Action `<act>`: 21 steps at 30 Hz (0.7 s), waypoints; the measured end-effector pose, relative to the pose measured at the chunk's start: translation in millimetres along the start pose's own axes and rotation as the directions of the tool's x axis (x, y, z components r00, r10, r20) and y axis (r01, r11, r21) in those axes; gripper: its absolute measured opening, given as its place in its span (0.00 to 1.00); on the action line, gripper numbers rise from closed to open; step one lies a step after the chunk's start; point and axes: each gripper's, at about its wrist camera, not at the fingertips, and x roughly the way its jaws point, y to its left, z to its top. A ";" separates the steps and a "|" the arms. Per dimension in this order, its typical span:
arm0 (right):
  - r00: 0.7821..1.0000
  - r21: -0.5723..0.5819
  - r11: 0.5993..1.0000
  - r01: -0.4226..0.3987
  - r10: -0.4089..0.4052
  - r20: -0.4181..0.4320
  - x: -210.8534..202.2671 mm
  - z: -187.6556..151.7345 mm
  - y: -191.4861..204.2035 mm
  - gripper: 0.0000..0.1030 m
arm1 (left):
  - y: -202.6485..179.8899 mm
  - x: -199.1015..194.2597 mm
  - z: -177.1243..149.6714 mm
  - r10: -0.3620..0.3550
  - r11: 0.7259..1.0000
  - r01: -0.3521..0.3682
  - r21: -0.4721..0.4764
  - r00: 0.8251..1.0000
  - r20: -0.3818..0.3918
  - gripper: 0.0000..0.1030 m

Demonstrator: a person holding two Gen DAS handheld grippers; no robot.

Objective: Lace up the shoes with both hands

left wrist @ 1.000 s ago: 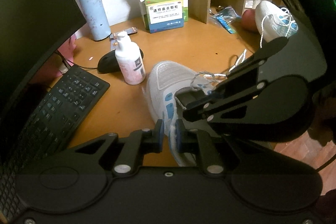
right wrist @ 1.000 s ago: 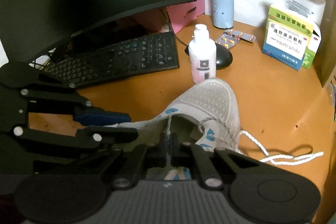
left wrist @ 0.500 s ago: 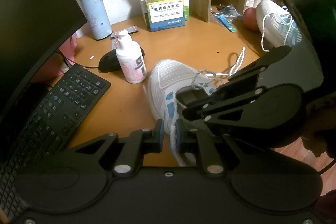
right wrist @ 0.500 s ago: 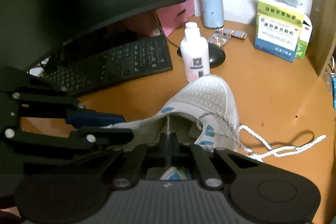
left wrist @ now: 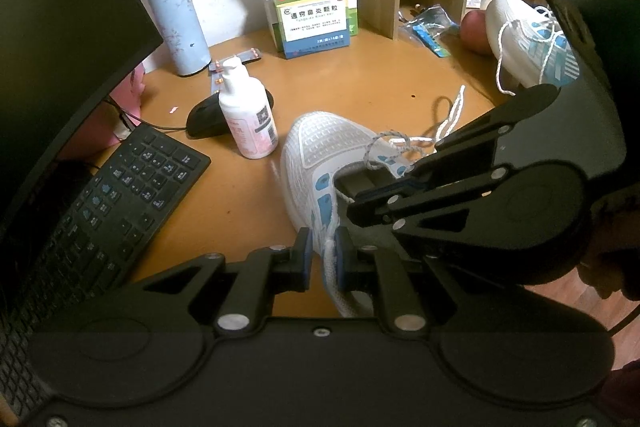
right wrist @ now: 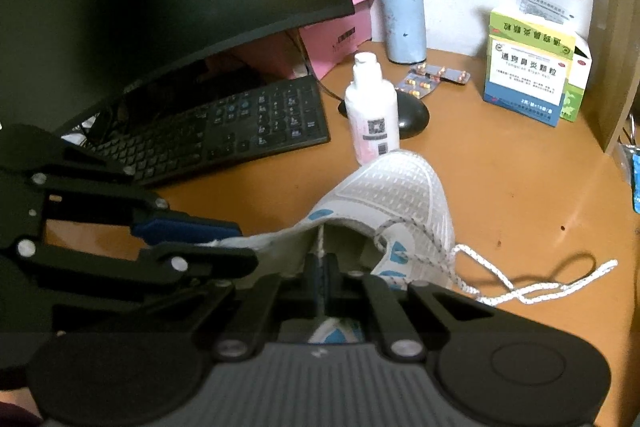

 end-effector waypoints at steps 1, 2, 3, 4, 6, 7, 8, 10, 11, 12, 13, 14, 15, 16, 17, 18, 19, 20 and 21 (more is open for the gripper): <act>1.000 -0.002 1.000 -0.001 0.001 0.000 0.1 -0.1 0.0 0.03 | -0.1 0.0 0.0 0.000 1.000 0.000 0.001 1.000 -0.001 0.10; 1.000 -0.004 1.000 -0.002 0.002 0.001 0.2 -0.2 0.0 0.03 | 0.0 0.1 0.1 0.000 1.000 0.000 0.000 1.000 -0.002 0.10; 1.000 -0.006 1.000 -0.004 0.004 0.002 0.1 -0.2 -0.1 0.03 | 0.1 0.2 0.2 -0.001 1.000 0.001 0.000 1.000 -0.002 0.10; 1.000 -0.007 1.000 -0.004 0.004 0.004 0.0 -0.2 -0.1 0.03 | 0.0 0.4 0.2 0.000 1.000 0.000 0.002 1.000 -0.003 0.10; 1.000 -0.011 1.000 -0.005 0.005 0.008 0.4 -0.4 0.4 0.03 | 0.0 0.8 0.3 0.001 1.000 -0.001 0.005 1.000 -0.006 0.10; 1.000 -0.011 1.000 -0.007 0.007 0.010 0.6 -0.5 0.2 0.03 | 0.0 1.1 0.3 0.001 1.000 -0.001 0.006 1.000 -0.007 0.10; 1.000 -0.009 1.000 -0.010 0.010 0.012 0.6 -0.5 -0.2 0.03 | 0.1 1.3 0.2 0.001 1.000 -0.001 0.007 1.000 -0.008 0.10; 1.000 -0.007 1.000 -0.013 0.013 0.020 0.3 -0.7 -0.6 0.03 | 0.1 1.7 0.2 0.001 1.000 -0.001 0.009 1.000 -0.009 0.10; 1.000 -0.008 1.000 -0.013 0.014 0.024 0.3 -0.9 -0.6 0.03 | 0.2 1.9 0.1 0.001 1.000 -0.001 0.010 1.000 -0.010 0.10; 0.999 -0.009 1.000 -0.014 0.014 0.030 0.2 -1.2 -0.6 0.03 | 0.3 2.1 0.1 0.002 1.000 -0.001 0.011 1.000 -0.011 0.10; 0.999 -0.008 1.000 -0.015 0.015 0.031 0.4 -1.3 -0.7 0.03 | 0.6 2.3 -0.2 0.002 1.000 -0.001 0.010 1.000 -0.012 0.10; 0.999 -0.008 1.000 -0.013 0.013 0.033 0.8 -1.7 -0.8 0.03 | 0.9 2.4 -0.3 0.002 1.000 -0.002 0.010 1.000 -0.012 0.10; 0.999 -0.006 1.000 -0.012 0.012 0.036 1.2 -2.0 -0.8 0.03 | 0.0 2.3 0.3 0.004 1.000 -0.004 0.008 1.000 -0.014 0.10; 0.999 -0.003 1.000 -0.012 0.012 0.040 1.5 -2.3 -0.9 0.03 | -0.8 2.2 0.8 0.006 1.000 -0.006 0.007 1.000 -0.015 0.10; 0.999 0.000 1.000 -0.012 0.012 0.043 2.1 -2.4 -1.0 0.03 | -0.7 2.0 1.0 0.003 1.000 -0.003 0.007 1.000 -0.014 0.10; 0.999 0.003 1.000 -0.011 0.011 0.045 3.0 -2.3 -1.3 0.03 | -0.6 1.8 1.1 0.001 1.000 -0.001 0.007 1.000 -0.014 0.10; 0.999 0.007 1.000 -0.011 0.010 0.045 4.2 -2.3 -1.7 0.03 | -0.4 1.6 1.3 -0.001 1.000 0.001 0.007 1.000 -0.014 0.10; 0.999 0.010 1.000 -0.010 0.009 0.045 5.4 -2.2 -2.2 0.03 | -0.3 1.4 1.4 -0.004 1.000 0.004 0.008 1.000 -0.013 0.10; 0.999 0.014 1.000 -0.010 0.009 0.045 6.2 -2.2 -2.6 0.03 | -0.1 1.2 1.5 -0.006 1.000 0.006 0.008 1.000 -0.013 0.10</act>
